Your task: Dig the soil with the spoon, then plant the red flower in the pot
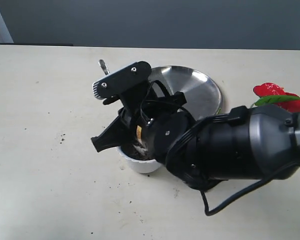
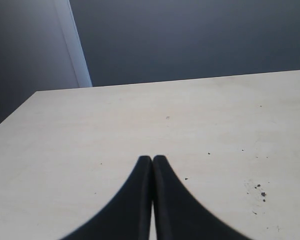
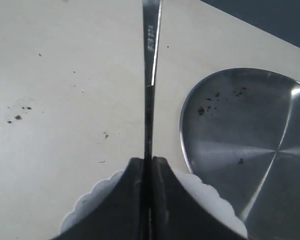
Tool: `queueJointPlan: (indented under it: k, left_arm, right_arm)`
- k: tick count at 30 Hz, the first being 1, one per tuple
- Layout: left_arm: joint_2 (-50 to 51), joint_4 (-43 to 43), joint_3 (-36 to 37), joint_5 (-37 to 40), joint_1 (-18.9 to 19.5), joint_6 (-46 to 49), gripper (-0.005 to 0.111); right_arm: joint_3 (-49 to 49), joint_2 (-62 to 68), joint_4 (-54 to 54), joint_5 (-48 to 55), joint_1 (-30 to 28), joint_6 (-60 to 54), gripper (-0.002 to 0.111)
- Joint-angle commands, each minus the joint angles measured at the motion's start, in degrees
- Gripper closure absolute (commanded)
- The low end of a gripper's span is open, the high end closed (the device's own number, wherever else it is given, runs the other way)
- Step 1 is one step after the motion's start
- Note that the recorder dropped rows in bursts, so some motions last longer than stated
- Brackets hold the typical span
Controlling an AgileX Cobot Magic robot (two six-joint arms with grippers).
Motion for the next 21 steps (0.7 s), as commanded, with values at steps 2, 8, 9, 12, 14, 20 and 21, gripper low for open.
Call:
queueJointPlan:
  k: [2,8,9,12,14,20,21]
  left_arm:
    - [-0.3,-0.3,-0.2,-0.2,-0.4,-0.2,0.106]
    - [-0.3,-0.3,-0.2,-0.2,-0.4,-0.2,0.106]
    - [-0.3,-0.3,-0.2,-0.2,-0.4,-0.2,0.106]
    - [-0.3,-0.3,-0.2,-0.2,-0.4,-0.2,0.106]
    - [-0.3,-0.3,-0.2,-0.2,-0.4,-0.2,0.106]
    - [-0.3,-0.3,-0.2,-0.2,-0.4,-0.2,0.106]
    - [-0.3,-0.3,-0.2,-0.2,-0.4,-0.2,0.106]
  right_arm:
    - [-0.1,-2.7,-0.3,1.9,-0.3,-1.2,0.109]
    - [-0.1,-9.2,-0.3,6.6,-0.3,-6.3,0.109]
    - [-0.1,-9.6,-0.3,8.2,-0.5,-7.5,0.109]
    - [-0.1,-9.9,-0.3,8.5,-3.2,-8.6,0.109]
    - [-0.1,-9.8,-0.3,5.4,-6.6,-8.6,0.109]
    - [-4.4,-8.7,-0.3,-13.0,-21.7,-8.8,0.109]
    - [-6.3,-7.7,-0.3,-16.9,-24.5,-8.9,0.109]
